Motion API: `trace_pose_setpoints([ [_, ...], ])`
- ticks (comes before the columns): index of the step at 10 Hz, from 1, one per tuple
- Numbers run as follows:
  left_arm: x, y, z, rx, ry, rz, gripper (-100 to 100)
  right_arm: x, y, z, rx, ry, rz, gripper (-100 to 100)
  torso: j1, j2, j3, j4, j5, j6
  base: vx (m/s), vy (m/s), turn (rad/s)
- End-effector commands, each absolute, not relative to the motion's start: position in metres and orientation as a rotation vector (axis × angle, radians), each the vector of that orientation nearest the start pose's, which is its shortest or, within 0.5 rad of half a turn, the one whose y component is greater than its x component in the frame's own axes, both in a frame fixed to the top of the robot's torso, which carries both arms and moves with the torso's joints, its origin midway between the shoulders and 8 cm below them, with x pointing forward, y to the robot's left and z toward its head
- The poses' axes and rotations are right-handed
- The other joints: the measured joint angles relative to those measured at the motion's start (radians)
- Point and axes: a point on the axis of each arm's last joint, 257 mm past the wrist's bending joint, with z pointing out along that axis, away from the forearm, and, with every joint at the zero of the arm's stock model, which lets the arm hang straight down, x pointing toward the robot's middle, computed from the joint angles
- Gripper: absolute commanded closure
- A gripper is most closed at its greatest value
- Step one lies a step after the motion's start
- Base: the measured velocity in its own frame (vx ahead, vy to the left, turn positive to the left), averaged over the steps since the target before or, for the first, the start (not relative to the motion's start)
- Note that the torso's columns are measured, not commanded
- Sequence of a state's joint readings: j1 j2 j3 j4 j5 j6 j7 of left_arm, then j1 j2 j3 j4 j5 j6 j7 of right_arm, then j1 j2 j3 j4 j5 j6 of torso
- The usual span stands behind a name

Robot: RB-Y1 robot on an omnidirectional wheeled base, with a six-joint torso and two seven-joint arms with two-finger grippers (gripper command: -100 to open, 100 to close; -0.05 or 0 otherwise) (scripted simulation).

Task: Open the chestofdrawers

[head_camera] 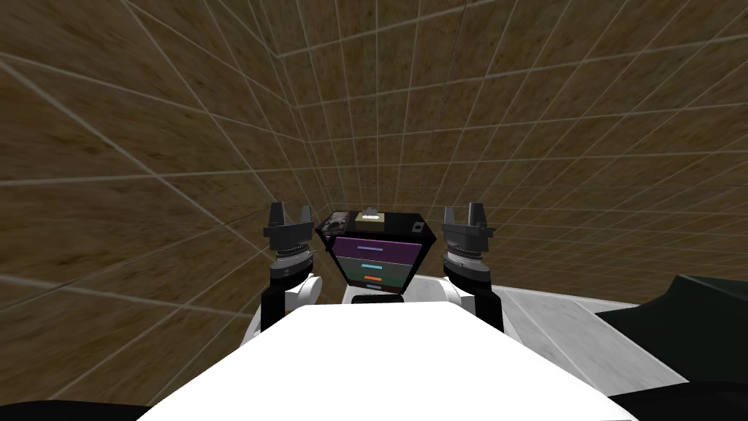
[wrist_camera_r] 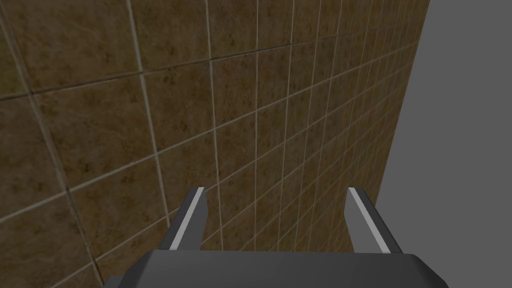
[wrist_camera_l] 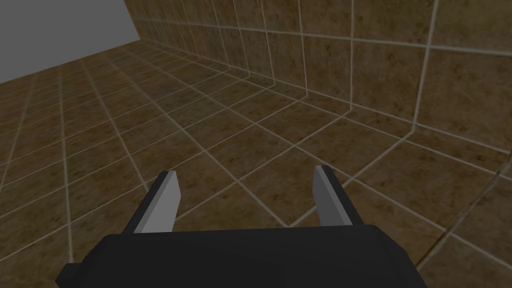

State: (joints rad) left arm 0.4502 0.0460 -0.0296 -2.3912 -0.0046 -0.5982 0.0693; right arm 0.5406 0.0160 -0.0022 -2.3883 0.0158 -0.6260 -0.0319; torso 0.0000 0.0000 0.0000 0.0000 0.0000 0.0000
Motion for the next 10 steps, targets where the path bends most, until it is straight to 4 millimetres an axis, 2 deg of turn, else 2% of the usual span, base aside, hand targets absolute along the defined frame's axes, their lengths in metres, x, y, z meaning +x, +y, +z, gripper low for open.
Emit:
trace_pose_setpoints([
  [1, 0.3015, 0.2493, 0.1015, -0.440, 0.461, -1.469, 0, 0.2940, -0.2731, 0.0801, 0.504, 0.466, 1.345, 0, 0.000, 0.041, -0.082, 0.041, 0.000, 0.000, 0.000, 0.000, 0.000],
  [9, 0.3014, 0.2493, 0.1016, -0.440, 0.461, -1.469, 0, 0.2939, -0.2731, 0.0802, 0.503, 0.466, 1.345, 0, 0.000, 0.618, -1.234, 0.617, 0.000, 0.000, 0.000, 0.000, 0.000],
  [10, 0.3086, 0.2451, 0.0917, -0.432, 0.503, -1.467, -100, 0.2939, -0.2731, 0.0802, 0.503, 0.466, 1.345, 0, 0.000, 0.691, -1.382, 0.691, 0.000, 0.000, 0.007, 0.001, -0.002],
])
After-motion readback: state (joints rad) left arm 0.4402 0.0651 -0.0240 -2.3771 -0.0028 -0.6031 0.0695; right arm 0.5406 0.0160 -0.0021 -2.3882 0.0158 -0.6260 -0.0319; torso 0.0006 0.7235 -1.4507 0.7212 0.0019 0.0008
